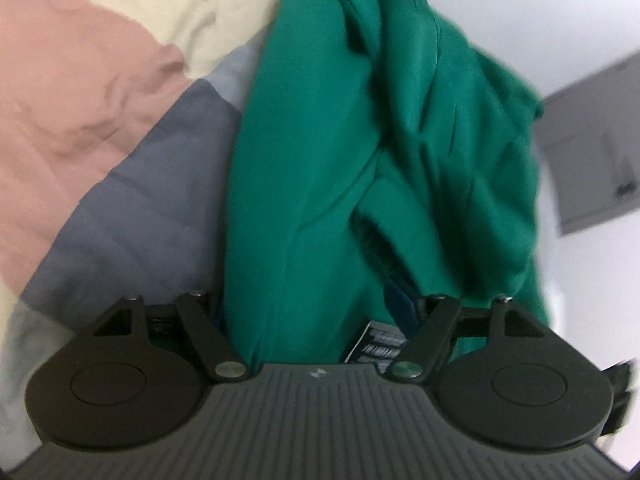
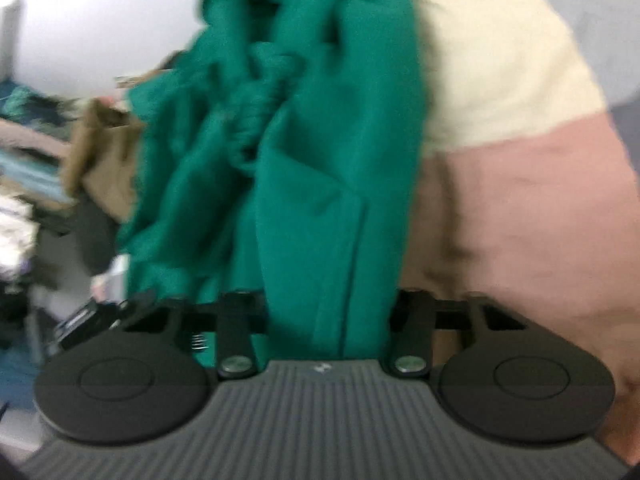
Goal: Fold large clothes
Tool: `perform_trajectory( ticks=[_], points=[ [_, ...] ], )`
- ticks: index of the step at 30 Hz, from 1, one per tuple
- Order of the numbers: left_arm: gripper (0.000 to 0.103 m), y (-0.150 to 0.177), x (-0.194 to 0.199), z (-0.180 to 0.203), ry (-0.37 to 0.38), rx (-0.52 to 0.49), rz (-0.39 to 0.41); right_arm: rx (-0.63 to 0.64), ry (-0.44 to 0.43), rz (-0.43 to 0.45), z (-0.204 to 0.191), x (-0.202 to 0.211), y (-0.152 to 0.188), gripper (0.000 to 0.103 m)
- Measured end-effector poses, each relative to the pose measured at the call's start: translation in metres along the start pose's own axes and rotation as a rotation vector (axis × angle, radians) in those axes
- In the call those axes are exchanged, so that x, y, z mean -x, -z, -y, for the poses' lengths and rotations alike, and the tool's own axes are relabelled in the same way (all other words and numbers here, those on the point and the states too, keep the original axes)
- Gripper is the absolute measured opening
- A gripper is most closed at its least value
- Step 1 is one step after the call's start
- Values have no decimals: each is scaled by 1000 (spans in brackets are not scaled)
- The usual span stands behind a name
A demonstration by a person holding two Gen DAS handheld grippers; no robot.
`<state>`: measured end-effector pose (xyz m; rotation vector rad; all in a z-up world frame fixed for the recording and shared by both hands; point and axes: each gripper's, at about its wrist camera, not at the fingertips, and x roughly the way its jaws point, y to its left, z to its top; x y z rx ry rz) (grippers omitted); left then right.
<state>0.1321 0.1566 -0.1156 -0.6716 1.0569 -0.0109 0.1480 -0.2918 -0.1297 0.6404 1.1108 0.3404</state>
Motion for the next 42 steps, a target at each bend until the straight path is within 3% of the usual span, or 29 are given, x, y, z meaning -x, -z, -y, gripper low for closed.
perform_trajectory(
  ticks=[3,4,8,12,19,25,29,34,42],
  points=[
    [40,10,12,20,-99,-70,16,-2,-6,51,-4,20,-2,23],
    [26,12,19,17,-93,-55,24,-5,-30,76,-5,29,-2,22],
    [12,15,64,3,37,56,97,-10,-141,145,-2,67,-3,20],
    [10,20,112,2,188,95,140,-11,-213,192,-2,102,1,19],
    [9,37,185,8,366,95,201,43,-302,254,-21,179,23,19],
    [10,66,241,6,460,65,228,93,-340,302,-28,243,52,19],
    [10,67,251,14,478,58,243,90,-309,320,-37,258,54,19],
    [11,34,238,26,472,76,292,51,-267,321,-48,241,19,19],
    [11,-63,174,52,402,122,390,-5,-103,340,-69,183,-88,19]
  ],
)
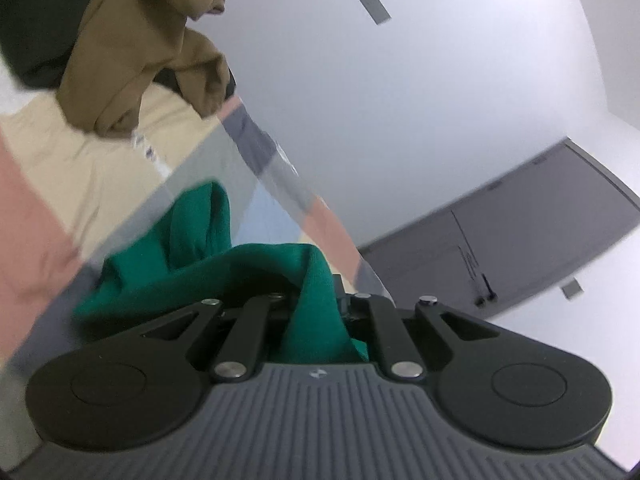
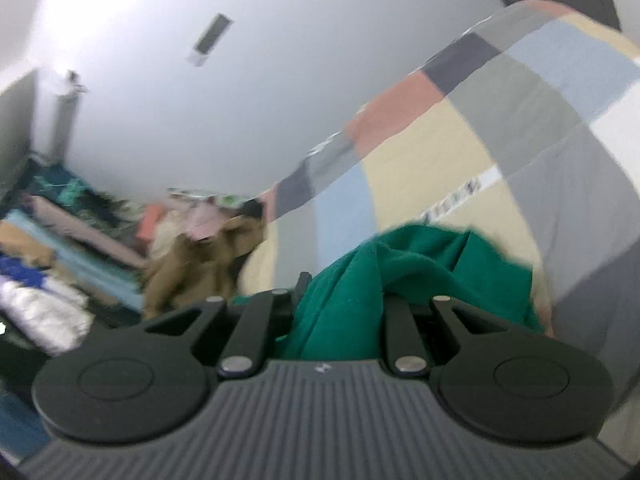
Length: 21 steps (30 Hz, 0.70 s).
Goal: Fold large clothes
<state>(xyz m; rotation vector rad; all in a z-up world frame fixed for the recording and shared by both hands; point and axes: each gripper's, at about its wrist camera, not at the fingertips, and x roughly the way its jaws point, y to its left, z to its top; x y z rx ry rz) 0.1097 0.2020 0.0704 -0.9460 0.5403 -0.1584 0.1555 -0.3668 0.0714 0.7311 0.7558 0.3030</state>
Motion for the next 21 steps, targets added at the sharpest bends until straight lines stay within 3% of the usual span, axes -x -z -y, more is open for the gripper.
perform_trajectory(
  ticks=[5,10,16,21],
  points=[
    [13,-32,-78,-19,-28,2,33,-11,133,-3,6,-67,-47,19],
    [13,-45,-150,-50,-88,-37,29,-57,206,-20,38,-138,-68,19],
    [13,-53,-211,-106,-136,-26,-2,-110,228,-89,92,-223,-58,19],
    [14,-53,-246,-129,-182,-60,-30,-143,196,-121,121,-263,-56,19]
  ],
)
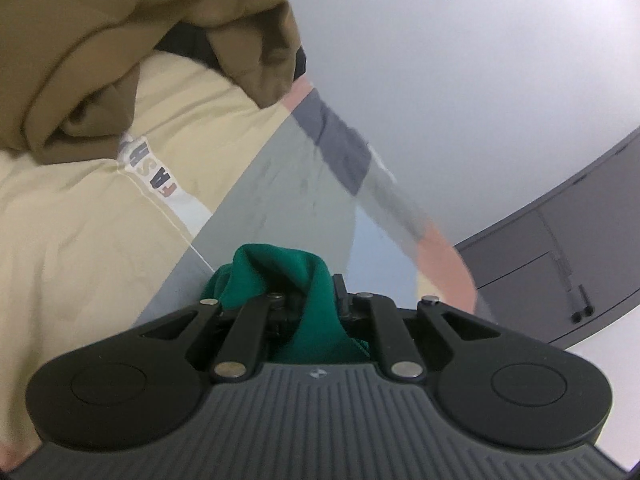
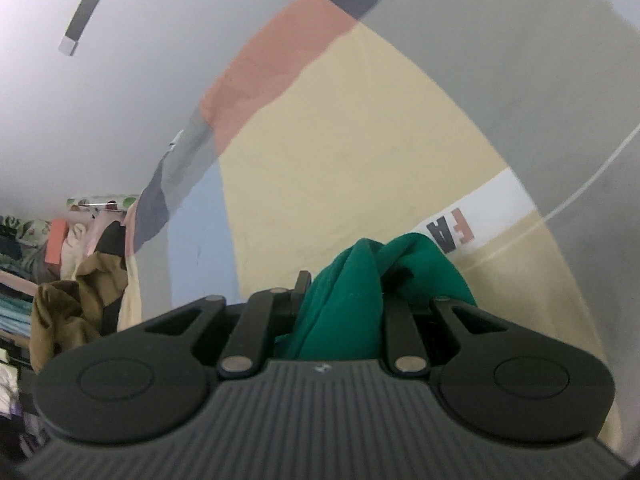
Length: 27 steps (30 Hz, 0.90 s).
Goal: Fold large clothes
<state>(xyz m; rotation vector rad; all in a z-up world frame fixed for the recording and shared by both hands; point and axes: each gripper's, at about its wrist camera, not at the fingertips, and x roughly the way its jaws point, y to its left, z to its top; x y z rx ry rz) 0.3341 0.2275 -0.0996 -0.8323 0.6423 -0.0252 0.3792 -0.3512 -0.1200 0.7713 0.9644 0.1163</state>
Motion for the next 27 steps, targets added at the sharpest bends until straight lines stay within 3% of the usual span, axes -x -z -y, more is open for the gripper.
perform_trajectory(
  ticks=[7,9,10,11,13,14,15,16,18,23,27],
  points=[
    [16,3,-10,0,-8,-50,-11,-55,-57,-21,18,-12,0,19],
    [22,6,-5,4,4,-72,-14,-43,-63,-10,14,-5,2,19],
    [36,7,1,6,20,-76,-17,-34,-65,-3,13,-1,4,19],
    [62,8,8,6,50,-71,-19,-22,-66,3,10,3,5,20],
    [78,12,29,9,87,-60,-1,-1,-76,18,6,15,9,27],
    [79,14,42,13,73,-69,30,5,-84,23,4,22,11,30],
    [79,16,54,17,60,-86,55,8,-89,27,1,26,13,42],
    [79,19,67,22,59,-106,72,17,-98,35,-2,36,16,60],
    [80,27,90,33,68,-150,97,42,-116,54,-7,52,20,78],
    [83,66,140,73,26,-367,158,140,-121,140,-24,102,39,78],
    [83,106,153,84,59,-428,123,197,-164,175,-34,126,61,78]
  ],
)
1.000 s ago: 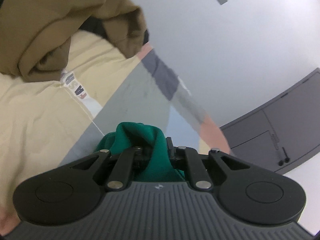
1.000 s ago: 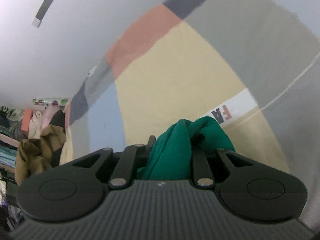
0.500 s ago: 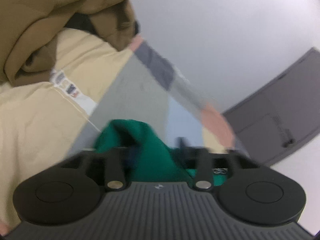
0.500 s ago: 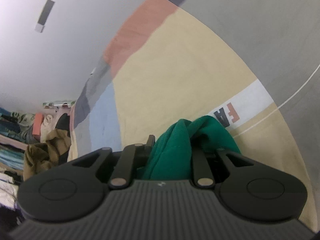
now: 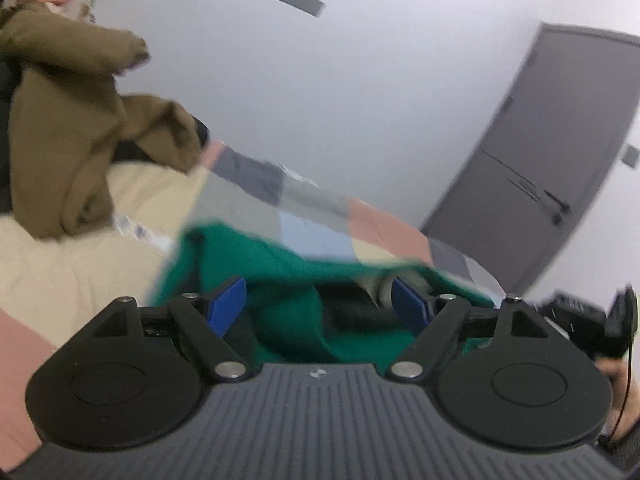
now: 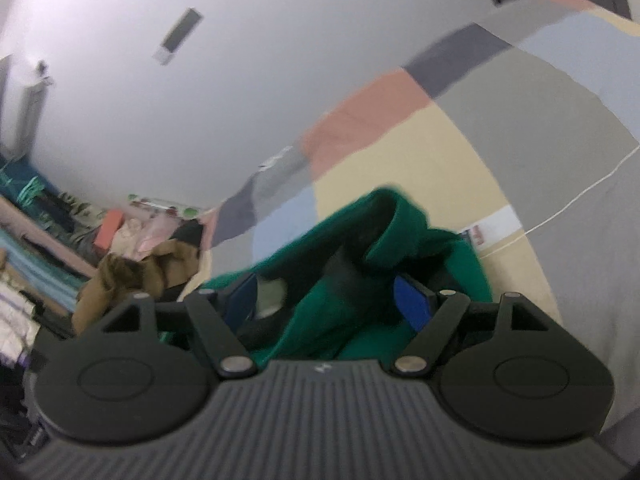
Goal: Fold large clothes
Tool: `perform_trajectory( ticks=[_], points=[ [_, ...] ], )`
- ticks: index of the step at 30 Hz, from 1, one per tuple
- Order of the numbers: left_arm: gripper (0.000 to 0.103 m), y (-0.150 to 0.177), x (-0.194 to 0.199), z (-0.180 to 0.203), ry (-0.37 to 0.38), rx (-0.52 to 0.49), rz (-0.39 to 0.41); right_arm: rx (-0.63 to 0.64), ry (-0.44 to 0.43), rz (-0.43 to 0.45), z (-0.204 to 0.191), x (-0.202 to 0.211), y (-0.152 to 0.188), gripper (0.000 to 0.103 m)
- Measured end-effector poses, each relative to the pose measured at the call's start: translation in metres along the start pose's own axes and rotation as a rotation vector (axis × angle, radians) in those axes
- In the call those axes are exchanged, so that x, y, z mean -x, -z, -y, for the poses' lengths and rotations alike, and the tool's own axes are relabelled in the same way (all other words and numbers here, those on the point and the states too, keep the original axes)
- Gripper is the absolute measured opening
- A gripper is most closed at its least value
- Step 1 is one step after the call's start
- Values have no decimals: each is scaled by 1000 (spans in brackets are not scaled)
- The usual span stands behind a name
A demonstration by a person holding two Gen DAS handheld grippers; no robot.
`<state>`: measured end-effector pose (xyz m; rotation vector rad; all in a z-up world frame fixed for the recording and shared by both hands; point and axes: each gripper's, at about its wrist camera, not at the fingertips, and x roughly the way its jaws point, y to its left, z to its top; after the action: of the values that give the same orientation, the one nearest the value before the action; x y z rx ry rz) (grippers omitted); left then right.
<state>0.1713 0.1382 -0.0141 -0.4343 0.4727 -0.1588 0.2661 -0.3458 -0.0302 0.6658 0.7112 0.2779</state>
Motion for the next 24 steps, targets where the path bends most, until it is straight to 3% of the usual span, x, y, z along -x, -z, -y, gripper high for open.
perform_trajectory(
  ticks=[3,7,10,11,13,16,20,24],
  points=[
    [83,26,-9,14,-13,-42,-67,48,-35,-27,-13,3,13,78],
    [83,49,-38,21,-90,-113,-140,134,12,-50,-30,-21,26,76],
    [83,61,-55,16,-122,-118,-178,181,82,-80,-32,-48,32,58],
    [83,63,-58,13,-118,-106,-177,197,99,-86,-31,-55,33,55],
    [83,62,-59,11,-115,-90,-159,225,98,-88,-32,-66,33,34],
    [83,59,-51,10,-100,-74,-120,277,111,-74,-44,-74,22,17],
    [83,51,-44,5,-90,-47,-53,346,135,-37,-62,-81,-4,13],
    [83,40,-46,-5,-96,-13,-12,300,154,43,-65,-95,-35,9]
  ],
)
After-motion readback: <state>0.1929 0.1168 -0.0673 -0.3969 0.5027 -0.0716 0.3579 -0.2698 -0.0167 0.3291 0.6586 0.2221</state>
